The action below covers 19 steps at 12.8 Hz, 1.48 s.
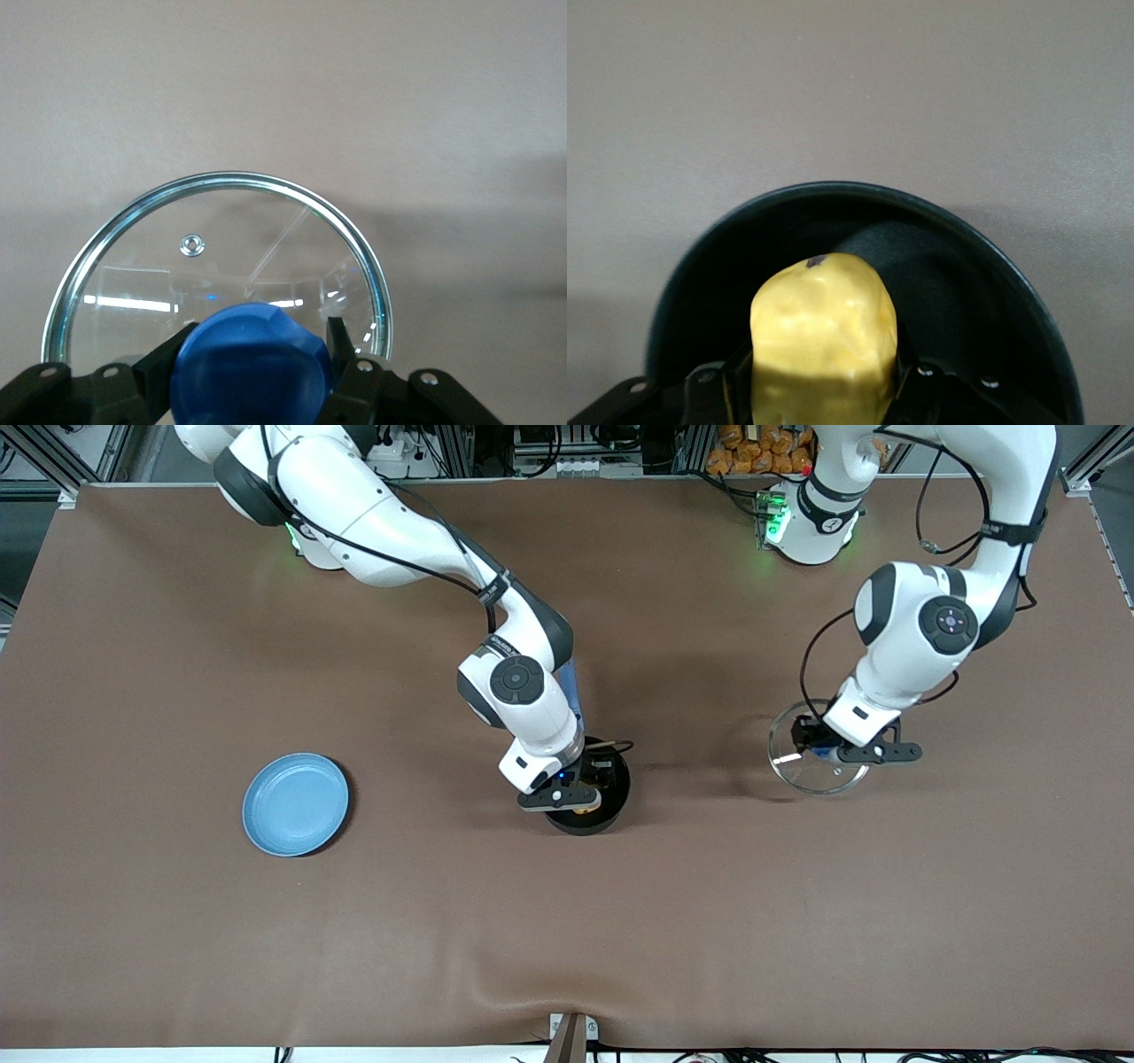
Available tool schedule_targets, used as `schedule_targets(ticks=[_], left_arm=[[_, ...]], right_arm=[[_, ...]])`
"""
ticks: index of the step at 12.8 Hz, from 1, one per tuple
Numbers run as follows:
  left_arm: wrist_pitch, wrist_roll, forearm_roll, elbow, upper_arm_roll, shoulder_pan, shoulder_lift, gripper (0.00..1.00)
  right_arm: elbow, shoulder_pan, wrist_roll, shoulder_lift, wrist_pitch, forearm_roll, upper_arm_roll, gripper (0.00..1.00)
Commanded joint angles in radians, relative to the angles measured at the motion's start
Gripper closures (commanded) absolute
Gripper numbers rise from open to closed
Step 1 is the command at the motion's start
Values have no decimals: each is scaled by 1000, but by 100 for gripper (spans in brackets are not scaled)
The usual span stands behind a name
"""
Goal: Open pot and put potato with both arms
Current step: 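Set the glass lid on the table with the left gripper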
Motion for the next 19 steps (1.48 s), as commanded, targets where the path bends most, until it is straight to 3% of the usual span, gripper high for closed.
schedule_targets(ticks=[1,3,4,6,9,11,14,15,19], left_arm=[[166,22,-9,11,-9,9,112,96],[223,22,-9,13,-9,9,151,90],[223,23,-9,13,-9,11,151,72],[223,22,-9,15,-9,9,149,0],[216,19,-9,16,-9,6,122,0],[103,16,-7,19,-8,6,22,0],[-196,11,-9,86,-9,44,-197,0],[-323,11,-7,134,-6,46,-246,0],[-782,10,-5,396,0,61,-309,0]], right_arm=[[48,13,22,27,-54,-27,-12,87],[50,19,26,38,-52,-24,-12,87],[53,22,29,44,-51,-24,-12,87],[56,30,31,53,-48,-25,-12,87],[56,33,31,59,-45,-26,-12,86],[56,32,31,59,-45,-26,-12,80],[56,24,28,53,-51,-27,-12,10],[56,19,25,46,-54,-27,-12,0],[51,1,6,-14,-116,-21,-11,0]])
